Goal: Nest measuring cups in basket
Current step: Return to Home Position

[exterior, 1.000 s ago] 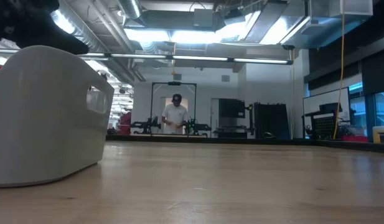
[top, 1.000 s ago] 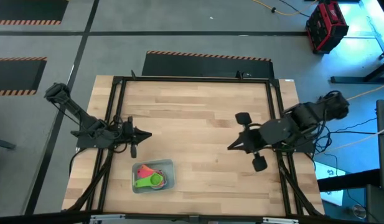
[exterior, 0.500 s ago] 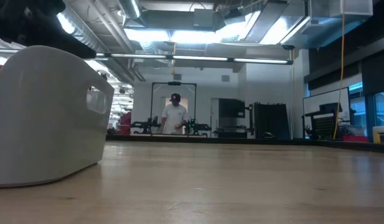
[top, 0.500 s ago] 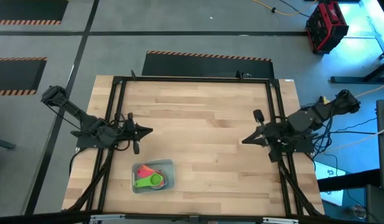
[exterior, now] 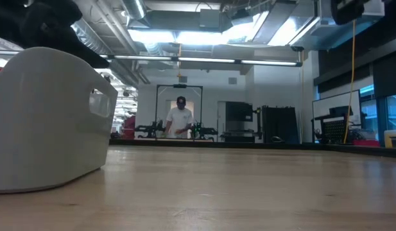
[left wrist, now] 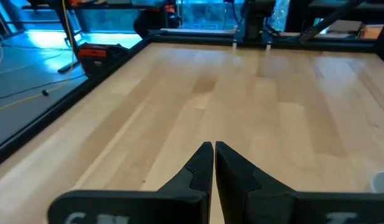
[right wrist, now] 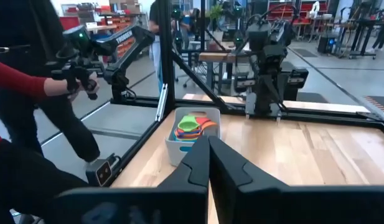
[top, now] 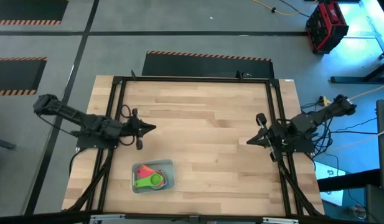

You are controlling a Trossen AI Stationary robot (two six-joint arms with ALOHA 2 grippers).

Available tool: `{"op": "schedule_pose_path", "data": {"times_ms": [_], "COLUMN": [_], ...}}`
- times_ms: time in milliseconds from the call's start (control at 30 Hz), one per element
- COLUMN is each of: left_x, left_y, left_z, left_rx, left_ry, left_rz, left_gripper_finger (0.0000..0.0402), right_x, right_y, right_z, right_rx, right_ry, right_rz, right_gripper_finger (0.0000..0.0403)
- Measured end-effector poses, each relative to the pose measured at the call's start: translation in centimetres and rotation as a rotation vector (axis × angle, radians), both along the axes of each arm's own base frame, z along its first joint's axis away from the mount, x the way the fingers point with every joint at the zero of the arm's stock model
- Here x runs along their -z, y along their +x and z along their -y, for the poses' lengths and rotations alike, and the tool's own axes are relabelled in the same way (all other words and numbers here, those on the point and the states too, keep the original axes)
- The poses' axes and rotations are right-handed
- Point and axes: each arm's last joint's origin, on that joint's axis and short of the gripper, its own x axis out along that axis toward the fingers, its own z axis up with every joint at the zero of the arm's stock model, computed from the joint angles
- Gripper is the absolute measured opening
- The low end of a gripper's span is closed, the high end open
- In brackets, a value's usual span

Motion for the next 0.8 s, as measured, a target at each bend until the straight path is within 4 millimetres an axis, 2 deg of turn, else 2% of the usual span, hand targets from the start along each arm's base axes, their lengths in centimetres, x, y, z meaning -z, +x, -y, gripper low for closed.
{"op": "schedule_pose_path", "data": {"times_ms": [200, 400, 667, 800], "left_x": [0.0, -0.2, -1.4, -2.0], "left_y": [0.3, 0.2, -0.9, -1.5], "left_z": [-1.1, -1.9, -2.9, -3.1], "left_rx": [0.009, -0.002, -0.030, -0.009], "left_ry": [0.010, 0.038, 0.086, 0.099], "left_rz": [-0.017, -0.014, 0.076, 0.134], "left_gripper_finger": [0.0011, 0.0011, 0.0011, 0.0011], "right_x": [2.0, 3.8, 5.5, 6.2], "right_y": [-0.9, -1.7, -3.0, -3.5], "right_z": [0.4, 0.9, 1.5, 1.7], "right_rx": [0.000, -0.001, -0.001, -0.001], "right_ry": [0.018, 0.027, 0.048, 0.039], "right_rz": [0.036, 0.064, 0.156, 0.192], "right_gripper_finger": [0.0021, 0.0006, 0.0021, 0.0013]}}
